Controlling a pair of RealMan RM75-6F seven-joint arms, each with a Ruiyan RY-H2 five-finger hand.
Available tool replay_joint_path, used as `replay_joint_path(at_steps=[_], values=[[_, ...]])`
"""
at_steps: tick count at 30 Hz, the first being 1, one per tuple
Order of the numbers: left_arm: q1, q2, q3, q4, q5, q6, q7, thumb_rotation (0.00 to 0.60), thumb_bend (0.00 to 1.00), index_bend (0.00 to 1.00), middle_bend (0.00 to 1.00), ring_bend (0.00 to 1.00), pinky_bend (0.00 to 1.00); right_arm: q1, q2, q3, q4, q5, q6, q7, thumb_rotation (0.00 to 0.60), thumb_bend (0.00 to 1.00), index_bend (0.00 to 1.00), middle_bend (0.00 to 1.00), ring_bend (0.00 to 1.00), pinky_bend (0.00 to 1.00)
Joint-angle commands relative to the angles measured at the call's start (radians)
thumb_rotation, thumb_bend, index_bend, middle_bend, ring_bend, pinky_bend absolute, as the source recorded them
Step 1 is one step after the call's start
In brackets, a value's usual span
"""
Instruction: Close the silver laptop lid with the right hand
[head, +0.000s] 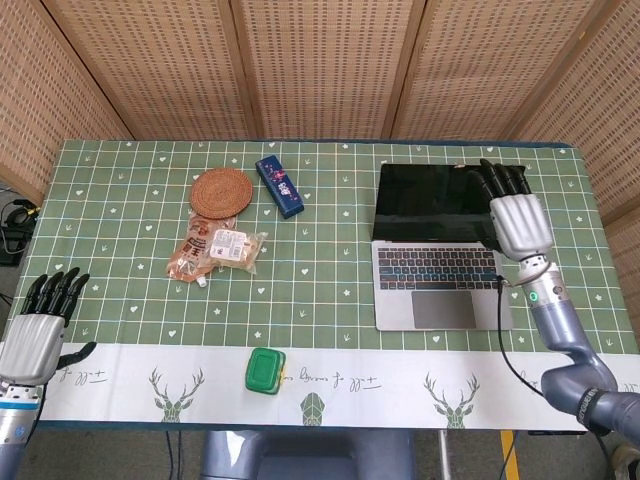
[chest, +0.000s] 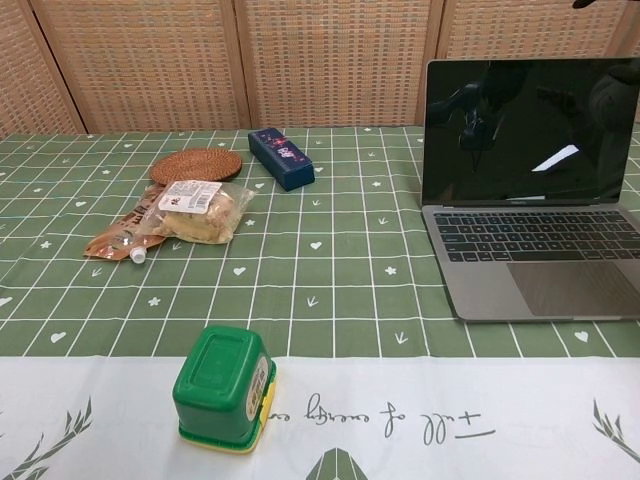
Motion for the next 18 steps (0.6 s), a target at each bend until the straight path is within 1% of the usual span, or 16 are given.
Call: replay_joint_path(at_steps=[1,8,14,18], values=[[-0.004,-0.001,-0.001,0.003,-0.007,-0.009,-0.002,0.600,0.14,0.00,0.00,0.00,0.00,0.042,-0.023,0.011,0.044,0.041,-0.050,-0.041,0.600,0.70,0.16,0.05,0.00,0.11],[-0.011,-0.003,-0.006,0.007,-0.014,-0.017,-0.005,0.600,0.14,0.00,0.00,0.00,0.00,0.127,-0.060,0.029,0.133,0.140,-0.154,-0.117,0.600,0.82,0.17,0.06,0.01,0.11],[-0.019,-0.007,-0.007,0.012,-0.028,-0.036,0.001,0.600,0.14,0.00,0.00,0.00,0.00,0.211,-0.090,0.053,0.197,0.289,-0.249,-0.212,0.600,0.84,0.17,0.06,0.01,0.11],[-0.024,-0.010,-0.008,0.019,-0.036,-0.045,0.003,0.600,0.14,0.00,0.00,0.00,0.00,0.260,-0.100,0.052,0.234,0.372,-0.273,-0.295,0.600,0.84,0.17,0.06,0.01,0.11]])
